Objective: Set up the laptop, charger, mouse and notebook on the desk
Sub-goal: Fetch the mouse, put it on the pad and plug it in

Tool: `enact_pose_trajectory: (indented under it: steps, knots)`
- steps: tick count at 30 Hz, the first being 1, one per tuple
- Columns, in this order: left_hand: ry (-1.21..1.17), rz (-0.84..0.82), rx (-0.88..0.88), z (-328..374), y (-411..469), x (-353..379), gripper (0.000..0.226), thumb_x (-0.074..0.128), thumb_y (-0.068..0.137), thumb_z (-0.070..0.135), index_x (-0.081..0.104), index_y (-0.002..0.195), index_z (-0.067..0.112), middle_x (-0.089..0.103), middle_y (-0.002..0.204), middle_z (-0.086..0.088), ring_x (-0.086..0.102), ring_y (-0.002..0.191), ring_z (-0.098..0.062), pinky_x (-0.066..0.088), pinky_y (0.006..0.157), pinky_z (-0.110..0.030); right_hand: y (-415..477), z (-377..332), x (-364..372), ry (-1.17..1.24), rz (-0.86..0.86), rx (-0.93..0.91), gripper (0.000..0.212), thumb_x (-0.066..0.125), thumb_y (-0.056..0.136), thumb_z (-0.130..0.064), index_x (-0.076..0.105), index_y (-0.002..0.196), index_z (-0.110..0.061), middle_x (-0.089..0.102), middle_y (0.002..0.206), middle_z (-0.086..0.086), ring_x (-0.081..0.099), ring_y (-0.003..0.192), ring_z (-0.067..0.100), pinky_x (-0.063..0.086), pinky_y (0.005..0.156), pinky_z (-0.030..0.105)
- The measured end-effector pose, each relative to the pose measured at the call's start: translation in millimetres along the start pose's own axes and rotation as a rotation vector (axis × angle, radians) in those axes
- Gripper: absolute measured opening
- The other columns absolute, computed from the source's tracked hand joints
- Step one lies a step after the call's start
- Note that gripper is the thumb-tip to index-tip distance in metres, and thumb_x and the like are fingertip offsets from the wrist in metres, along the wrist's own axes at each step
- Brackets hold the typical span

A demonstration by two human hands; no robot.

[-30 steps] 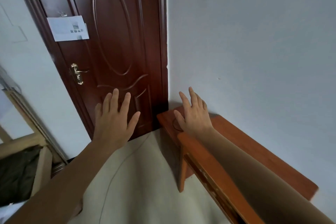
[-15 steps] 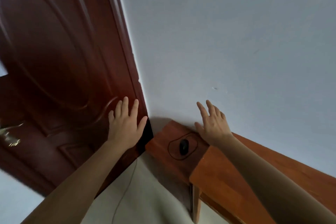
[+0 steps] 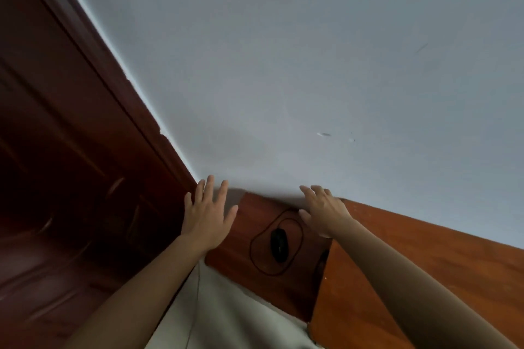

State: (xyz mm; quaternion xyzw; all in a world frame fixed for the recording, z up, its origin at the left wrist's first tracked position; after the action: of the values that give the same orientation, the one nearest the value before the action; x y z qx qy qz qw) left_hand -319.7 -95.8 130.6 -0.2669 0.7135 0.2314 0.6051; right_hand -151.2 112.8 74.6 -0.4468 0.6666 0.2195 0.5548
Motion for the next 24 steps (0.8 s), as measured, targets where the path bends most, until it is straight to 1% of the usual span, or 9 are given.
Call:
enact_pose_trajectory:
  steps: [3,6,10,13,15,17,19,22,24]
  knots:
    - [0.023,-0.049,0.096,7,42,30,0.073,0.028,0.098,0.059,0.014,0.159,0.021,0.01,0.165,-0.017,0.009,0.151,-0.034,0.02,0.117,-0.056,15,24,23,0.003,-0.065,0.098,0.058,0.049,0.098,-0.042,0.032,0.149,-0.019,0.047,0.145,0.011,0.046,0.132,0.032,0.043,0.102,0.046]
    - [0.066,-0.119,0.244,22,89,61,0.074,0.03,0.098,0.059,0.011,0.159,0.021,0.007,0.165,-0.017,0.007,0.151,-0.035,0.02,0.117,-0.056,29,49,43,0.117,-0.103,0.272,0.06,0.045,0.1,-0.034,0.025,0.154,-0.017,0.054,0.138,0.012,0.053,0.126,0.034,0.045,0.098,0.045]
    - [0.013,-0.176,0.41,50,135,108,0.076,0.035,0.097,0.059,0.014,0.159,0.022,0.009,0.165,-0.018,0.011,0.151,-0.036,0.022,0.116,-0.055,41,63,77,0.279,-0.127,0.479,0.061,0.043,0.101,-0.028,0.021,0.157,-0.018,0.053,0.14,0.012,0.056,0.124,0.034,0.049,0.097,0.044]
    - [-0.036,-0.265,0.514,67,165,161,0.075,0.035,0.097,0.059,0.013,0.159,0.023,0.01,0.165,-0.018,0.013,0.151,-0.035,0.021,0.117,-0.053,56,59,123,0.345,-0.221,0.596,0.064,0.044,0.1,-0.031,0.019,0.158,-0.02,0.048,0.146,0.013,0.053,0.129,0.034,0.047,0.101,0.044]
    - [-0.064,-0.301,0.536,74,167,180,0.075,0.031,0.098,0.06,0.009,0.159,0.024,0.007,0.166,-0.016,0.009,0.152,-0.033,0.02,0.118,-0.051,54,55,143,0.363,-0.262,0.63,0.065,0.045,0.1,-0.031,0.018,0.158,-0.019,0.043,0.15,0.014,0.048,0.134,0.035,0.044,0.105,0.045]
    - [-0.108,-0.403,0.551,81,172,218,0.075,0.031,0.098,0.061,0.008,0.159,0.023,0.006,0.166,-0.015,0.008,0.152,-0.032,0.022,0.117,-0.05,60,50,178,0.415,-0.301,0.707,0.067,0.046,0.099,-0.029,0.017,0.158,-0.018,0.036,0.156,0.015,0.044,0.138,0.035,0.042,0.109,0.045]
    - [-0.186,-0.52,0.529,85,171,262,0.075,0.033,0.098,0.061,0.011,0.159,0.022,0.011,0.165,-0.015,0.013,0.15,-0.032,0.028,0.115,-0.049,62,44,218,0.494,-0.31,0.808,0.068,0.047,0.099,-0.028,0.017,0.159,-0.018,0.024,0.162,0.015,0.039,0.142,0.035,0.039,0.111,0.044]
    - [-0.297,-0.665,0.416,94,157,305,0.079,0.036,0.095,0.065,0.016,0.157,0.02,0.027,0.158,-0.013,0.028,0.143,-0.031,0.036,0.108,-0.046,54,39,268,0.578,-0.266,0.953,0.068,0.047,0.1,-0.028,0.013,0.16,-0.02,0.009,0.166,0.016,0.031,0.146,0.035,0.036,0.115,0.043]
    - [-0.348,-0.763,0.293,101,148,327,0.089,0.037,0.09,0.073,0.016,0.157,0.018,0.033,0.153,-0.014,0.035,0.138,-0.032,0.038,0.104,-0.045,49,37,292,0.6,-0.245,1.047,0.071,0.048,0.1,-0.028,0.009,0.16,-0.024,0.001,0.167,0.014,0.026,0.148,0.035,0.032,0.117,0.046]
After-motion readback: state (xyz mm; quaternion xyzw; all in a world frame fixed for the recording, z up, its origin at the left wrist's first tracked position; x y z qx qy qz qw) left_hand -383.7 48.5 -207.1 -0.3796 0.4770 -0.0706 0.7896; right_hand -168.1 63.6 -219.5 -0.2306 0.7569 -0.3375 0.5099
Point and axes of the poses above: each hand's wrist, its own y-axis towards the middle knuckle, its own x-axis out of the palm, z = x × y, the point moved 5 cm from there along y, towards the middle knuckle
